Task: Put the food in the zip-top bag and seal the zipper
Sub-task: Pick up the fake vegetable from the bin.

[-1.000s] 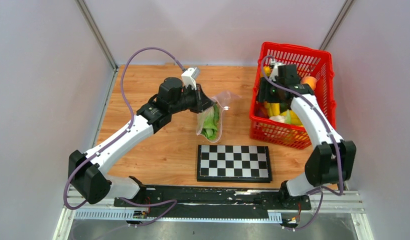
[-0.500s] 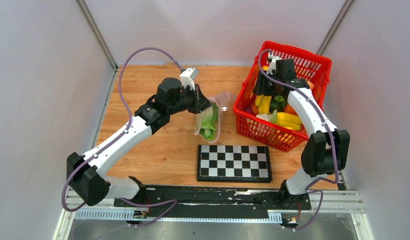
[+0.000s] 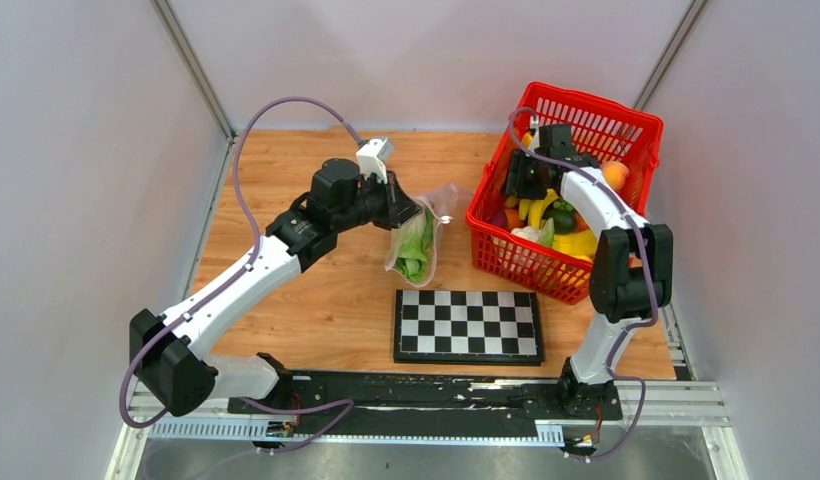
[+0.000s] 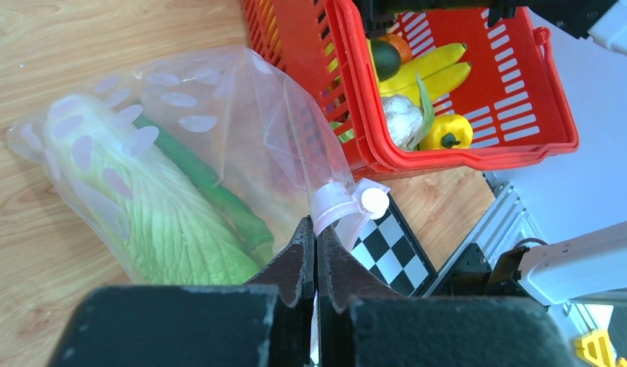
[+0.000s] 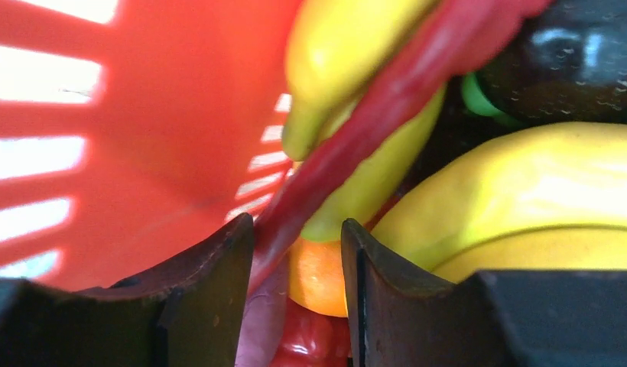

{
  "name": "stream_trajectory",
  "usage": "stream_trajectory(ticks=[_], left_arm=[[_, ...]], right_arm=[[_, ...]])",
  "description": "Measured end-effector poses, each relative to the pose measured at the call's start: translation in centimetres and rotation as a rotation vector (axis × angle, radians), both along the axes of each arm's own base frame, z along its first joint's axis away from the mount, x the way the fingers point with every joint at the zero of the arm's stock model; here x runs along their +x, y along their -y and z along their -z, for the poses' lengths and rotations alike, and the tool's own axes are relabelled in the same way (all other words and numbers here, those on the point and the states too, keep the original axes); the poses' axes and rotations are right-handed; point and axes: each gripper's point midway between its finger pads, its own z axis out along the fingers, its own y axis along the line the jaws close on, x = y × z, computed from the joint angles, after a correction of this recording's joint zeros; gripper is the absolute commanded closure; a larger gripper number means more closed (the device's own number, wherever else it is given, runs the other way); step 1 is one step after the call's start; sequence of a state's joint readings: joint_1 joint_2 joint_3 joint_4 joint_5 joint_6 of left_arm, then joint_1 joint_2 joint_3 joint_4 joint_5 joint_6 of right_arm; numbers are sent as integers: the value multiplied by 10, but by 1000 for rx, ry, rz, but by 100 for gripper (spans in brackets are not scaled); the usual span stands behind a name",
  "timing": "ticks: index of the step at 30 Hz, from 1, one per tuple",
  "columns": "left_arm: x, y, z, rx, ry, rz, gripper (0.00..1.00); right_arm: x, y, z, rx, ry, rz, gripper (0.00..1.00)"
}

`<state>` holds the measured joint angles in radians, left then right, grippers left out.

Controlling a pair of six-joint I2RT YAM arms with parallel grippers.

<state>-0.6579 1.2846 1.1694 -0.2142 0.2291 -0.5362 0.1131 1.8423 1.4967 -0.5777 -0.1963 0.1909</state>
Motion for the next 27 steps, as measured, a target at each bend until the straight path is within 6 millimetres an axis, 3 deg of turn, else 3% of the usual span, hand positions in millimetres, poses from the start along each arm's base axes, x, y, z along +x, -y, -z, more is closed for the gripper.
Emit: stream_trajectory(ticks=[6,16,18,22,27], left_arm=[[2,-2,-1,1,6,-9,100],[1,-3,1,2,2,-8,100],[0,-3,2,2,-1,-8,100],[0,-3,2,-1,-1,-4,100],[0,-3,1,-2,0,-4,100]], right_arm=[[-9,12,-8,115,29,35,55],[3,-2,-6,263,23,52,59],[4,-5,-3,274,15,50,68],[4,-8,2,280,-1,54,98],[0,-7,1,297,29,69,100]])
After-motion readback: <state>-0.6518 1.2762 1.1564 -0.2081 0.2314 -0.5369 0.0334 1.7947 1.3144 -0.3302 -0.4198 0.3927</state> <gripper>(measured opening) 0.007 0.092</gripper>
